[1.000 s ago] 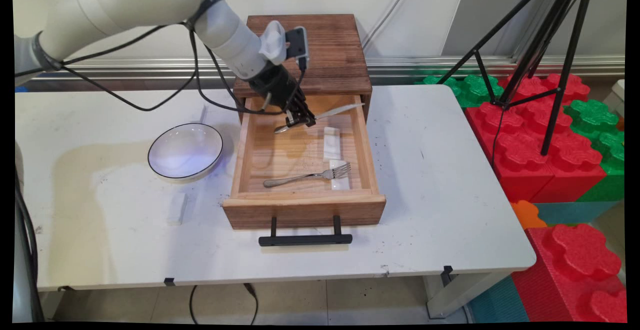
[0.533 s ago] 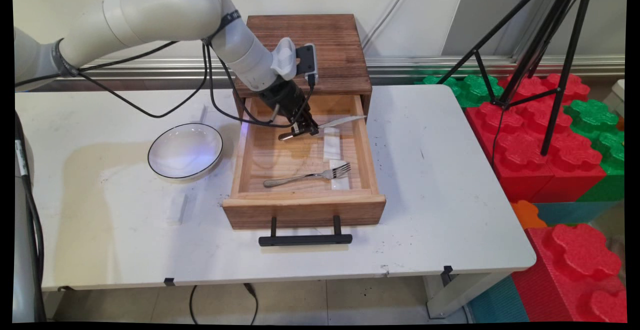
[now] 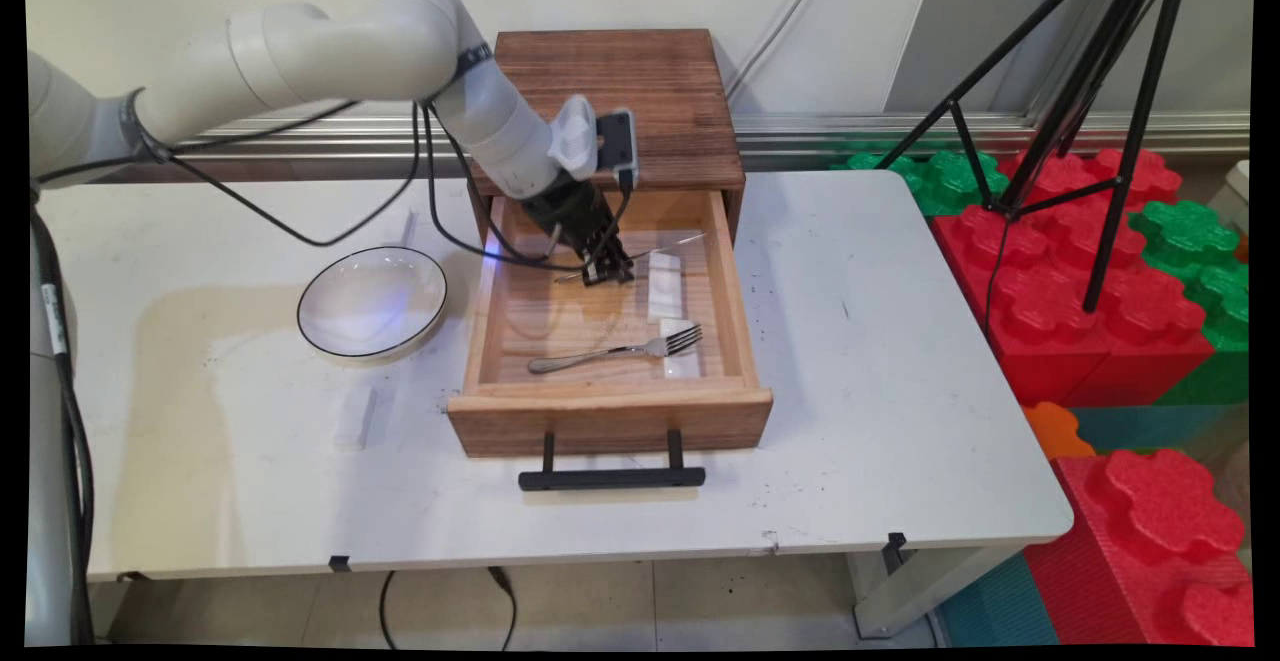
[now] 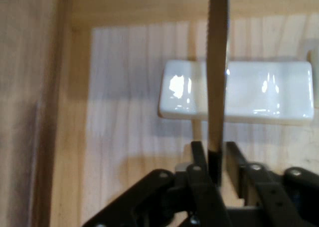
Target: Place the picked object into the drawer
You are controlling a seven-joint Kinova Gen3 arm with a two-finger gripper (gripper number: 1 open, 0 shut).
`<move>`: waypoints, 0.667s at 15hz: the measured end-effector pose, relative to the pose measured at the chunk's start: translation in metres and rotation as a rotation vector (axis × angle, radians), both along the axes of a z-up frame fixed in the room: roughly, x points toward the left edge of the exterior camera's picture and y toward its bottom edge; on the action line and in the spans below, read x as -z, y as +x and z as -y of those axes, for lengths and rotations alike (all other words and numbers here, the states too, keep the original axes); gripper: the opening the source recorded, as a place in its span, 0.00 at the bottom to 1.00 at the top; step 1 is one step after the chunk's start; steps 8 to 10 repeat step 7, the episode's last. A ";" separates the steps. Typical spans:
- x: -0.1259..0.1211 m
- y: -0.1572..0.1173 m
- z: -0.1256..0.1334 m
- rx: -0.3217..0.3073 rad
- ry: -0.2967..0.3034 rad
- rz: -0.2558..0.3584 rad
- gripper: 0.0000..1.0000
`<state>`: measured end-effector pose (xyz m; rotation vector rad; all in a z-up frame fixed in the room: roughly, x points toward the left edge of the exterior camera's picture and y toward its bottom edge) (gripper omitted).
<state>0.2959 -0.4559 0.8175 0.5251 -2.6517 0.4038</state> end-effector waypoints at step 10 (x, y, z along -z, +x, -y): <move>-0.004 -0.004 0.001 -0.007 -0.008 -0.021 1.00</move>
